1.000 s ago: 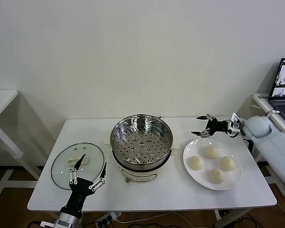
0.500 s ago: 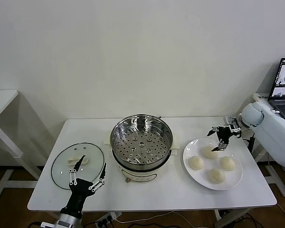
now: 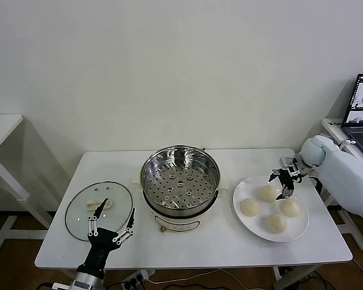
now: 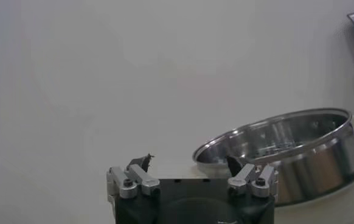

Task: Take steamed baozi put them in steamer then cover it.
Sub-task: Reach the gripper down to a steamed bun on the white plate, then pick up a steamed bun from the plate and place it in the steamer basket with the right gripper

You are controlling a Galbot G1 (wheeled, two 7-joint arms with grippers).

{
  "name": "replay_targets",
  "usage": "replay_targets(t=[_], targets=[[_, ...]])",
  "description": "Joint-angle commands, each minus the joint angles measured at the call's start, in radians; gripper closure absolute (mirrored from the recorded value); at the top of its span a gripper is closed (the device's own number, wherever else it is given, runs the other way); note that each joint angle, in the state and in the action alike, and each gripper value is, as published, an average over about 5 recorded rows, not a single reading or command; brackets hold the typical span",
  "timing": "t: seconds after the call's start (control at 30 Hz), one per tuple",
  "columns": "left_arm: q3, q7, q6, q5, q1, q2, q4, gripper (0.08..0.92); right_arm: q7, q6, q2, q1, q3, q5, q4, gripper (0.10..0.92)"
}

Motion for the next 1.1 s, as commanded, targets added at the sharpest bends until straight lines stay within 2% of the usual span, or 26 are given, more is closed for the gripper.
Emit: replay_targets(t=[0.03, 0.2, 0.47, 0.7, 0.8, 0.9, 1.1], targets=[[-0.006, -0.003, 0.002, 0.000, -0.001, -0.001, 0.001, 0.177, 0.018, 0.005, 0.035, -0.002, -0.011, -0.037, -0.036, 0.203], [-0.014, -0.005, 0.001, 0.000, 0.000, -0.001, 0.002, 0.177, 0.031, 0.011, 0.047, -0.004, -0.012, -0.046, -0.047, 0.212], [-0.016, -0.007, 0.002, 0.000, 0.002, -0.003, -0.002, 0.177, 0.038, 0.014, 0.048, -0.004, -0.017, -0.042, -0.036, 0.320], [-0.019, -0.009, 0.006, -0.001, -0.001, 0.000, -0.012, 0.177, 0.023, 0.027, -0.012, 0.054, -0.048, 0.034, 0.100, 0.354], [-0.018, -0.010, 0.007, -0.002, -0.001, 0.001, -0.017, 0.177, 0.009, 0.077, -0.036, 0.133, -0.076, 0.067, 0.183, 0.358], [-0.017, -0.011, 0.007, -0.003, -0.002, 0.001, -0.022, 0.177, -0.001, 0.189, -0.036, 0.243, -0.118, 0.069, 0.245, 0.362], [-0.006, -0.012, 0.006, -0.003, -0.002, 0.001, -0.029, 0.177, -0.003, 0.386, 0.051, 0.431, -0.242, 0.052, 0.325, 0.363]])
